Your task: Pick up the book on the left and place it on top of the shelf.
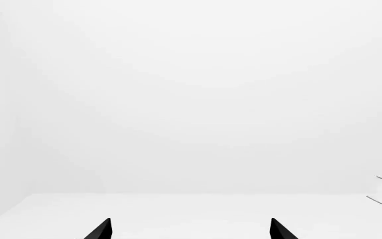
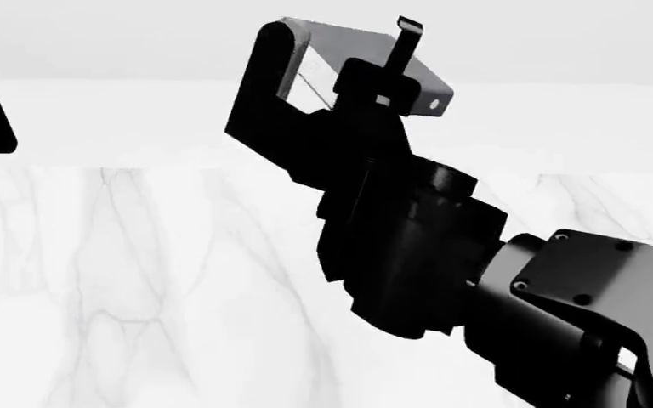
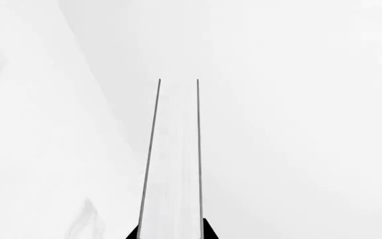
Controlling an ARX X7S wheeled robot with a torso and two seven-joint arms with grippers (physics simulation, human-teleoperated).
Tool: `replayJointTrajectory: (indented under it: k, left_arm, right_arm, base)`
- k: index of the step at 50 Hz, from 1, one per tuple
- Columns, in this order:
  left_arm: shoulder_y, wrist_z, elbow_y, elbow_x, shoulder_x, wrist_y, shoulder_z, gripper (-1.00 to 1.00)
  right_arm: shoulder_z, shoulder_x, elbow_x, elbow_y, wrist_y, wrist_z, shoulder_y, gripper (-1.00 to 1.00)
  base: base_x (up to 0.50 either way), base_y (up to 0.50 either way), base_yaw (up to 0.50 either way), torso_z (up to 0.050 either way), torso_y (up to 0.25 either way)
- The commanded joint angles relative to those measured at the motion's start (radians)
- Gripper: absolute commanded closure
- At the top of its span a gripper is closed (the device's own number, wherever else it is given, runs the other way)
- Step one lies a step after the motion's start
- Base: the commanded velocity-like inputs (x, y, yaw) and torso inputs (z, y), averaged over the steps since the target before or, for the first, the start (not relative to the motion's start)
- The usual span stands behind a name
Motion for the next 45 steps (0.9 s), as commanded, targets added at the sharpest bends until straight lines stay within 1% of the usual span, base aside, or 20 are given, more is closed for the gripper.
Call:
replayJointTrajectory:
  k: [1, 4, 6, 7, 9, 11, 14, 17, 22, 29, 30, 36, 45]
  left_arm:
    - [0.002, -0.004, 0.001, -0.003, -0.002, 0.001, 0.003, -1.0]
    - [0.002, -0.004, 0.0, -0.004, -0.002, 0.002, 0.003, -1.0]
    - [0.002, -0.005, -0.001, -0.004, -0.002, 0.004, 0.004, -1.0]
    - [0.001, -0.005, -0.001, -0.005, -0.002, 0.003, 0.005, -1.0]
    - [0.0, -0.005, 0.0, -0.006, -0.002, 0.002, 0.004, -1.0]
    - [0.0, -0.006, -0.001, -0.007, -0.003, 0.002, 0.005, -1.0]
    - [0.0, -0.006, -0.002, -0.008, -0.004, 0.003, 0.003, -1.0]
    - [0.0, -0.007, -0.003, -0.009, -0.004, 0.004, 0.003, -1.0]
    - [-0.001, -0.007, -0.006, -0.009, -0.005, 0.006, 0.008, -1.0]
    - [-0.001, -0.008, -0.007, -0.012, -0.006, 0.008, 0.007, -1.0]
    - [-0.001, -0.008, -0.008, -0.013, -0.006, 0.008, 0.005, -1.0]
    - [-0.001, -0.009, -0.009, -0.014, -0.008, 0.011, 0.005, -1.0]
    - [0.002, -0.01, -0.013, -0.015, -0.01, 0.017, 0.008, -1.0]
  right_arm:
    - [-0.051, -0.051, -0.211, 0.187, 0.073, 0.069, 0.036, 1.0]
    - [-0.062, -0.077, -0.226, 0.275, 0.069, 0.048, 0.034, 1.0]
    - [-0.085, -0.134, -0.265, 0.451, 0.027, 0.026, 0.017, 1.0]
    - [-0.092, -0.172, -0.28, 0.575, -0.014, -0.006, 0.004, 1.0]
    - [-0.093, -0.221, -0.295, 0.726, -0.077, -0.054, -0.015, 1.0]
    - [-0.077, -0.233, -0.314, 0.794, -0.086, -0.077, -0.021, 1.0]
    - [-0.037, -0.232, -0.364, 0.823, -0.05, -0.086, -0.022, 1.0]
    - [-0.005, -0.215, -0.451, 0.824, 0.029, -0.074, -0.029, 1.0]
    - [0.096, -0.19, -0.577, 0.824, 0.103, -0.091, -0.041, 1.0]
    - [0.218, -0.163, -0.684, 0.824, 0.214, -0.113, -0.054, 1.0]
    - [0.226, -0.156, -0.697, 0.824, 0.248, -0.108, -0.055, 1.0]
    - [0.265, -0.137, -0.731, 0.824, 0.324, -0.11, -0.059, 1.0]
    - [0.269, -0.097, -0.744, 0.824, 0.46, -0.114, -0.065, 1.0]
  base:
    - [0.0, 0.0, 0.0, 0.0, 0.0]
    - [0.0, 0.0, 0.0, 0.0, 0.003]
    - [0.0, 0.0, 0.0, 0.0, 0.0]
    - [0.0, 0.0, 0.0, 0.0, 0.0]
    - [0.0, 0.0, 0.0, 0.0, 0.0]
    - [0.0, 0.0, 0.0, 0.0, 0.005]
    - [0.0, 0.0, 0.0, 0.0, 0.0]
    - [0.0, 0.0, 0.0, 0.0, 0.003]
    - [0.0, 0.0, 0.0, 0.0, 0.002]
    - [0.0, 0.0, 0.0, 0.0, 0.001]
    - [0.0, 0.0, 0.0, 0.0, 0.0]
    - [0.0, 0.0, 0.0, 0.0, 0.002]
    - [0.0, 0.0, 0.0, 0.0, 0.001]
